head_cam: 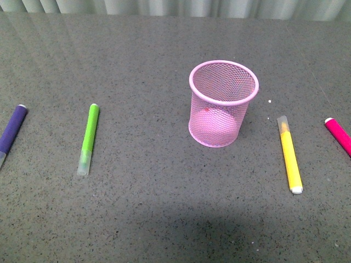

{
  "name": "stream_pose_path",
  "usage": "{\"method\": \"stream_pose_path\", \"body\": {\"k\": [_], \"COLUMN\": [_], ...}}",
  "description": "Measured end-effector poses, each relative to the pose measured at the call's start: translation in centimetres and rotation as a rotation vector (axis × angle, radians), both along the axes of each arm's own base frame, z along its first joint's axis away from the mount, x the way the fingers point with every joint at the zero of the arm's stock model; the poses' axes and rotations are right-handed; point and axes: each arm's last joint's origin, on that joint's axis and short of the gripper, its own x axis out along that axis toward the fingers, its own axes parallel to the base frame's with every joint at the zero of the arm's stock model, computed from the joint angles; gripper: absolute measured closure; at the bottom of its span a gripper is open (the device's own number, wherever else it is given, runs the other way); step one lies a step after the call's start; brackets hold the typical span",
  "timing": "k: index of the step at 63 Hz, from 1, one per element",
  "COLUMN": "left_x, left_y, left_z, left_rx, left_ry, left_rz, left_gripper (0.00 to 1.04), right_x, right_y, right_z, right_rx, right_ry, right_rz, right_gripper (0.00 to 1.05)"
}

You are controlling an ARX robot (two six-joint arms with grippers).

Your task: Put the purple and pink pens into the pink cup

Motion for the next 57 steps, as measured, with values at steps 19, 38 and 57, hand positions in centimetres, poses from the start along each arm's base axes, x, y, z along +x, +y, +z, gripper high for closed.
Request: {"method": "stream_pose_path", "body": {"k": [19,38,57], "left_x": [0.0,0.0,0.0], "left_y": [0.0,0.0,0.0], "left_z": [0.0,0.0,0.0], "left_rx": [0.0,0.0,0.0], "left_ry": [0.0,0.0,0.0], "left_rz": [0.0,0.0,0.0], "left_gripper": [0.08,0.08,0.08], "right_x": [0.0,0.0,0.0], "right_y": [0.0,0.0,0.0], "right_z": [0.0,0.0,0.0], "right_rx": [0.0,0.0,0.0], "right_ry": [0.0,0.0,0.0], "right_rz": [0.0,0.0,0.0], "right_gripper": [0.07,0.07,0.07]}}
